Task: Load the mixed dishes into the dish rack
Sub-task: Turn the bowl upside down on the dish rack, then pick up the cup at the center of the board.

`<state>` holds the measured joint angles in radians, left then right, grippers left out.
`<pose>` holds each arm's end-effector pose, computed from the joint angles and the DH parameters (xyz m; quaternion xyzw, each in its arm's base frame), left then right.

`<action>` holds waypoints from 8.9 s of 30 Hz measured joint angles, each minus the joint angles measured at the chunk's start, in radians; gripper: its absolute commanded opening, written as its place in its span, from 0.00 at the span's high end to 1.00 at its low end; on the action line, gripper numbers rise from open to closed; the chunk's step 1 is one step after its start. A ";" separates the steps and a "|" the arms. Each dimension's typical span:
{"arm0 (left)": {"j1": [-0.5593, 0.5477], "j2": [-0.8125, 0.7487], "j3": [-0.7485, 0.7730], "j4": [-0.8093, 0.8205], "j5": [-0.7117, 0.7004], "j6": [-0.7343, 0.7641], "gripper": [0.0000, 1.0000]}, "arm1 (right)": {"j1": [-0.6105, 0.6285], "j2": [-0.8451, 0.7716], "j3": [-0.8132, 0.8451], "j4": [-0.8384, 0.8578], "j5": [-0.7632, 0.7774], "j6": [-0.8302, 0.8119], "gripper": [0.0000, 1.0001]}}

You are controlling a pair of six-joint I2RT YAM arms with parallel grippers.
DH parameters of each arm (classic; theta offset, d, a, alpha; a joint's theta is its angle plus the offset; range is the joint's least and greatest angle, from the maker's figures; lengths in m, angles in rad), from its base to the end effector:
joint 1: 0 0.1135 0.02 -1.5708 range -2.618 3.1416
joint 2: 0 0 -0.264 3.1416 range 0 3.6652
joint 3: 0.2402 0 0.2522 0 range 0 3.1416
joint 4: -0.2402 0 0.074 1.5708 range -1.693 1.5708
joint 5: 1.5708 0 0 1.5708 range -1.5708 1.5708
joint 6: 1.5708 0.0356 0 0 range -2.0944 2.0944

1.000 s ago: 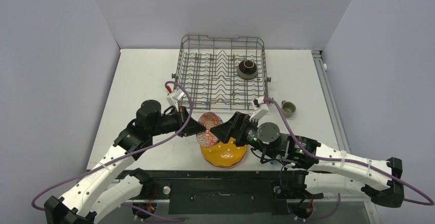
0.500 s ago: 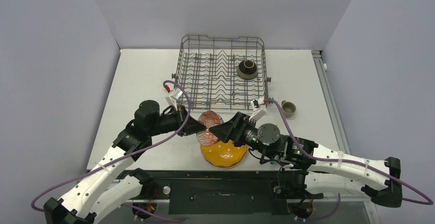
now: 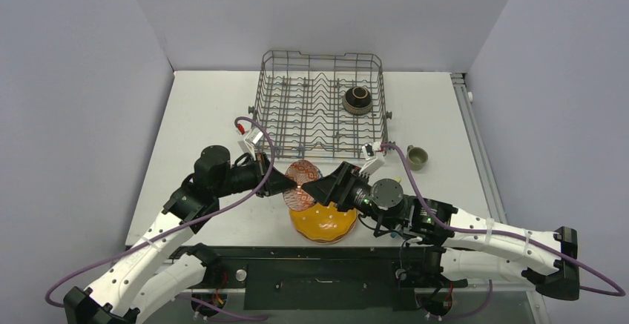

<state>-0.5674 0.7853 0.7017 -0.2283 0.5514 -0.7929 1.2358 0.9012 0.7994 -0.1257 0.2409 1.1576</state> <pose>0.1432 -0.1134 0.3075 0.0717 0.7909 -0.5273 0.3020 0.0776 0.1971 0.3308 0.0443 0.7795 0.5407 0.3133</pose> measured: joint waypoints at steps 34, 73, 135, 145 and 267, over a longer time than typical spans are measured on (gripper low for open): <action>0.004 0.012 -0.004 -0.010 -0.016 0.024 0.58 | -0.015 -0.003 -0.001 -0.074 0.059 -0.017 1.00; 0.006 -0.031 0.095 -0.354 -0.284 0.324 0.51 | -0.559 0.572 0.528 -0.483 0.153 -0.541 1.00; 0.011 -0.092 0.077 -0.367 -0.292 0.335 0.51 | -0.652 1.420 1.186 -0.724 0.549 -0.912 0.76; 0.011 -0.092 0.077 -0.367 -0.294 0.335 0.50 | -0.642 1.419 1.186 -0.722 0.531 -0.898 0.45; -0.426 0.520 0.411 -0.218 -0.555 0.250 0.12 | -0.517 -0.021 0.045 -0.816 0.199 -0.439 0.51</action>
<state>-0.9939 1.3048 1.1126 -0.4461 -0.0032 -0.5426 0.7185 0.8806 0.8448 -0.9421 0.4397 0.7189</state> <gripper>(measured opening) 0.881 0.517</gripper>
